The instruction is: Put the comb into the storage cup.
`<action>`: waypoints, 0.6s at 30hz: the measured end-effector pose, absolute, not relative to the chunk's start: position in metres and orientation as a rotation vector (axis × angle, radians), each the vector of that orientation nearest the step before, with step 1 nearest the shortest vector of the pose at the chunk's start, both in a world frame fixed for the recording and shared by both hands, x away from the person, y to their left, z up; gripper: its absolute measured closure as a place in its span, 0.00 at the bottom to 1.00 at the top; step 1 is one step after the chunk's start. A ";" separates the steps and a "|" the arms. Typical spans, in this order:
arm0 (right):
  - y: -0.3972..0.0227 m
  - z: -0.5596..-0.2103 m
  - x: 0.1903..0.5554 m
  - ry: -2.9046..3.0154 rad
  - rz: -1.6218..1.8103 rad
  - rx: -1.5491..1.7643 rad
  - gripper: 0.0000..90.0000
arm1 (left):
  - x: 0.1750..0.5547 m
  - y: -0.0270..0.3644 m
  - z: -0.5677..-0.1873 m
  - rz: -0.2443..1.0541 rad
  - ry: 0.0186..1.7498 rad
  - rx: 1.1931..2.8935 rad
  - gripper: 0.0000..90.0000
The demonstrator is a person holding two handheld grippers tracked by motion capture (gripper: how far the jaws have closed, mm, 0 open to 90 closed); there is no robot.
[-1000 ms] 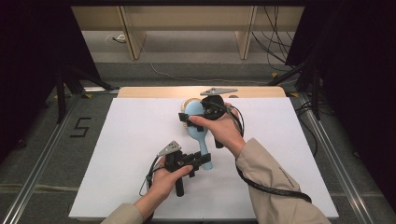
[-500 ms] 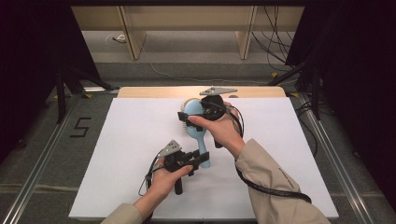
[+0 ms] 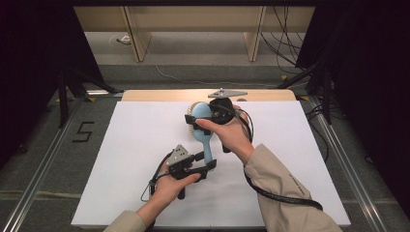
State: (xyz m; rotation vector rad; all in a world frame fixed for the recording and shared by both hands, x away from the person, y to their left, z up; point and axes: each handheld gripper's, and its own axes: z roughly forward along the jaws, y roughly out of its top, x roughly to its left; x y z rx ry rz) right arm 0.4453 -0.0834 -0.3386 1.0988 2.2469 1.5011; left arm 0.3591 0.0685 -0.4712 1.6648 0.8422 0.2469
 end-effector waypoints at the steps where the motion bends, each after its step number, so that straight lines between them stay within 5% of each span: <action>1: -0.084 -0.338 0.445 2.241 1.502 1.099 0.24 | 0.359 0.069 -0.471 0.261 0.844 1.677 0.37; 10: -0.090 -0.337 0.447 2.185 1.512 1.106 0.24 | 0.355 0.083 -0.466 0.364 0.854 1.788 0.05; 18: -0.094 -0.335 0.449 2.135 1.515 1.102 0.24 | 0.350 0.113 -0.465 0.447 0.886 1.806 0.00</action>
